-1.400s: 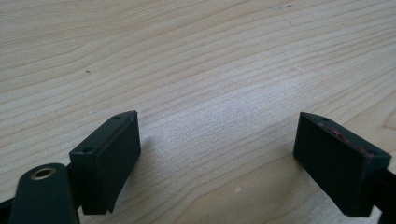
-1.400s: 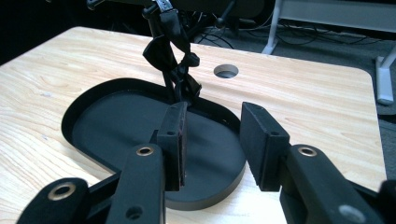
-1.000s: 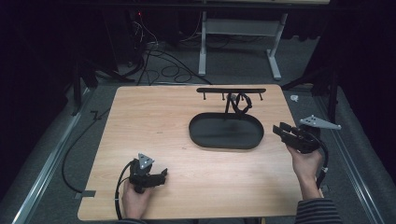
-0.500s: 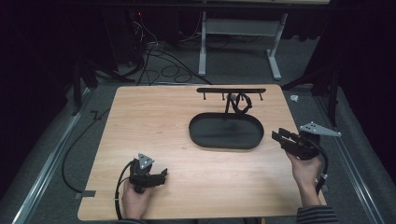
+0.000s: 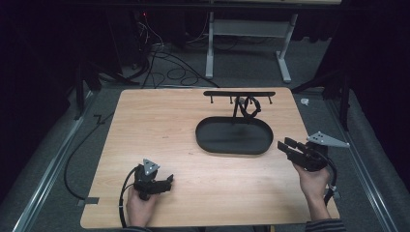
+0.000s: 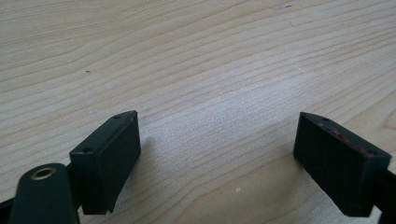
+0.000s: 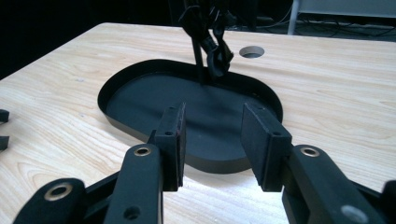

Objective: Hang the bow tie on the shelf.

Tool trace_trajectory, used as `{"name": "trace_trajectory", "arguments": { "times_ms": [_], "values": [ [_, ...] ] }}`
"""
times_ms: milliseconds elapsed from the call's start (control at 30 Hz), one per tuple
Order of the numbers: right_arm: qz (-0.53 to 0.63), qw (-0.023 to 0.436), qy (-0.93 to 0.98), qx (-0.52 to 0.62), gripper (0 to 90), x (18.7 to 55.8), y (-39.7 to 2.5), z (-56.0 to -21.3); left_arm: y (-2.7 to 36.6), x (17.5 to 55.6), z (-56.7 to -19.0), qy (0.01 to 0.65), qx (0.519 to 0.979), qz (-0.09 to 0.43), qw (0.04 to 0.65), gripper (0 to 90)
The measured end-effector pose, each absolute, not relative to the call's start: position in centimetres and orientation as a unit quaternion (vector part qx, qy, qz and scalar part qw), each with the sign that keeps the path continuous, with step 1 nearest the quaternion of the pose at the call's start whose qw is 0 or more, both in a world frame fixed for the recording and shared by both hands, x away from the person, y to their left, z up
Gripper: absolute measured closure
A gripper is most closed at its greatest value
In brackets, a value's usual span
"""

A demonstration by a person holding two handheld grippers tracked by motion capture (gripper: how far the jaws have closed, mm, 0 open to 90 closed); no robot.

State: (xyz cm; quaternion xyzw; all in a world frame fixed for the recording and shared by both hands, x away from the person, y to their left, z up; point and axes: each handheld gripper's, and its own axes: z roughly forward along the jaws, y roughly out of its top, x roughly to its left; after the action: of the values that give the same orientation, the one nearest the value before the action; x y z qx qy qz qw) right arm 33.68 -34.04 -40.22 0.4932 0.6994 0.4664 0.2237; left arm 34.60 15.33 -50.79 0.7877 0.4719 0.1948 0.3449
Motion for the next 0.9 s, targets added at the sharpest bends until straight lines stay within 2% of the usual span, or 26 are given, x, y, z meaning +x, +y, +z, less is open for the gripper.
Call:
{"name": "trace_trajectory", "arguments": {
  "times_ms": [900],
  "values": [
    [0.481,0.205,0.704,0.480,61.8,31.9,-32.8,-41.6,15.3,34.6,-50.8,0.472,0.788,0.195,0.345,15.3]
  ]
}}
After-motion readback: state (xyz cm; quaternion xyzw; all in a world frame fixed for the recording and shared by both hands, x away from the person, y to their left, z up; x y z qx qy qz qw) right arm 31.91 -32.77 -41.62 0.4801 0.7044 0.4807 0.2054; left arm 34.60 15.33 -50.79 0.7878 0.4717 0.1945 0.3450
